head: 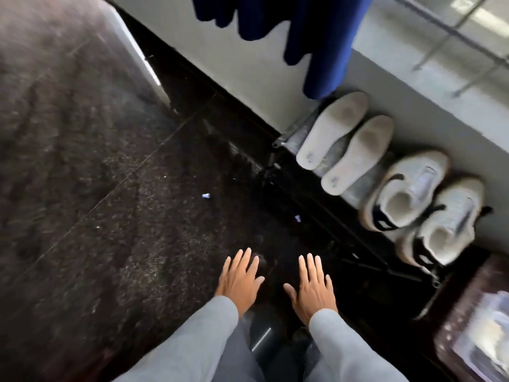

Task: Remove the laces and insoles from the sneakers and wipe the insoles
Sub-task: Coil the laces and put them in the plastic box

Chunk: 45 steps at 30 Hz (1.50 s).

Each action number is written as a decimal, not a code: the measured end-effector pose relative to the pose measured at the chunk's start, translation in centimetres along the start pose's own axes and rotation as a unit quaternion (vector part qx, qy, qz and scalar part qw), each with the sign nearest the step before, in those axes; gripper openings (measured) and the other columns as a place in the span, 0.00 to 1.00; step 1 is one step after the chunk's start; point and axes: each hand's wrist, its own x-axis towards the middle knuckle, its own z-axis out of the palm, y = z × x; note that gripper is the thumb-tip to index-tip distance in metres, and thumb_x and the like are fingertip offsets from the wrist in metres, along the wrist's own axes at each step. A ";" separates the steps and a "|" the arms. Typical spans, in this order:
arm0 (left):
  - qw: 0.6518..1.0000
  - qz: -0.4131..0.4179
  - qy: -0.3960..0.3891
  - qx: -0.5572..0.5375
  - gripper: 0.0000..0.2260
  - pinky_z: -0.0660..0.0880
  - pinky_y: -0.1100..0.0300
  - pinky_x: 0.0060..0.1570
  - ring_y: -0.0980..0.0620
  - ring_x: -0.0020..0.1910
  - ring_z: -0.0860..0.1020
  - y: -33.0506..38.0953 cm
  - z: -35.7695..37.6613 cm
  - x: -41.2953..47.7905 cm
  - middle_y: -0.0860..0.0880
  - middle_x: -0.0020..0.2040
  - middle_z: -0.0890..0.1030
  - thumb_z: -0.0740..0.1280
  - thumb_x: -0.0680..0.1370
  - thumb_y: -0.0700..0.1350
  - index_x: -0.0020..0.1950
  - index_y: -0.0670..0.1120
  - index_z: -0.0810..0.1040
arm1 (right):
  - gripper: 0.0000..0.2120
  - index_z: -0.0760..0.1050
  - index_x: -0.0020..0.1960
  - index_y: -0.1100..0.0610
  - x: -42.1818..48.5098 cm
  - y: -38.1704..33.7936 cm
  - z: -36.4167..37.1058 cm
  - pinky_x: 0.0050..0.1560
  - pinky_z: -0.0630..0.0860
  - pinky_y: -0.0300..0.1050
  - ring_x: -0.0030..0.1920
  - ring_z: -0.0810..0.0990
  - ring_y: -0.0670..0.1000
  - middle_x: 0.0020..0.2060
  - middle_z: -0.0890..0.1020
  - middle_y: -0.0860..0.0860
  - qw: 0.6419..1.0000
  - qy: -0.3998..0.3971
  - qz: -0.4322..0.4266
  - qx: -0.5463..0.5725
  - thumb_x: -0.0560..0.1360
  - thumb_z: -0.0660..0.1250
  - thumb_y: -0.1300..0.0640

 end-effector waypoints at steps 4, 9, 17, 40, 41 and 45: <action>0.997 -0.049 0.026 -0.058 0.25 0.47 0.48 0.79 0.48 0.81 0.48 -7.5 -1.7 2.3 0.47 0.83 0.50 0.50 0.85 0.55 0.81 0.49 0.55 | 0.38 0.36 0.84 0.55 4.9 -6.1 -1.5 0.83 0.52 0.56 0.84 0.37 0.54 0.84 0.40 0.53 1.000 0.004 -0.028 -0.003 0.84 0.46 0.36; 0.988 -0.090 0.059 -0.113 0.24 0.52 0.48 0.78 0.46 0.81 0.54 -14.6 -2.8 6.9 0.46 0.82 0.55 0.52 0.85 0.54 0.80 0.48 0.60 | 0.36 0.38 0.84 0.55 12.2 -12.4 -2.9 0.83 0.51 0.57 0.84 0.38 0.55 0.84 0.42 0.53 0.992 -0.002 -0.116 -0.040 0.86 0.49 0.39; 0.974 -0.125 0.102 -0.161 0.21 0.72 0.43 0.68 0.40 0.72 0.71 -22.9 0.6 19.6 0.40 0.75 0.71 0.61 0.82 0.52 0.72 0.44 0.73 | 0.31 0.43 0.85 0.51 29.3 -22.3 -0.2 0.81 0.53 0.63 0.83 0.37 0.58 0.84 0.44 0.55 0.965 -0.028 -0.239 -0.107 0.85 0.48 0.48; 0.981 -0.114 0.067 -0.141 0.24 0.60 0.46 0.76 0.44 0.78 0.60 -42.3 17.8 47.3 0.43 0.80 0.60 0.56 0.84 0.52 0.79 0.47 0.60 | 0.11 0.72 0.62 0.59 65.2 -36.2 18.9 0.57 0.79 0.48 0.60 0.77 0.58 0.63 0.74 0.59 0.967 0.046 -0.248 -0.041 0.81 0.68 0.63; 0.979 -0.117 0.074 -0.147 0.23 0.61 0.46 0.75 0.43 0.78 0.62 -42.7 17.7 47.2 0.42 0.79 0.62 0.57 0.84 0.51 0.78 0.47 0.62 | 0.10 0.73 0.61 0.60 64.9 -36.0 19.0 0.58 0.80 0.48 0.59 0.78 0.57 0.62 0.75 0.59 0.968 0.043 -0.247 -0.016 0.81 0.68 0.63; 0.955 -0.141 0.119 -0.233 0.21 0.69 0.47 0.70 0.41 0.72 0.71 -42.4 15.5 44.6 0.41 0.74 0.71 0.62 0.82 0.48 0.75 0.43 0.69 | 0.08 0.76 0.58 0.62 61.3 -34.9 17.3 0.59 0.79 0.47 0.54 0.78 0.52 0.59 0.78 0.59 0.964 0.052 -0.212 0.153 0.80 0.70 0.63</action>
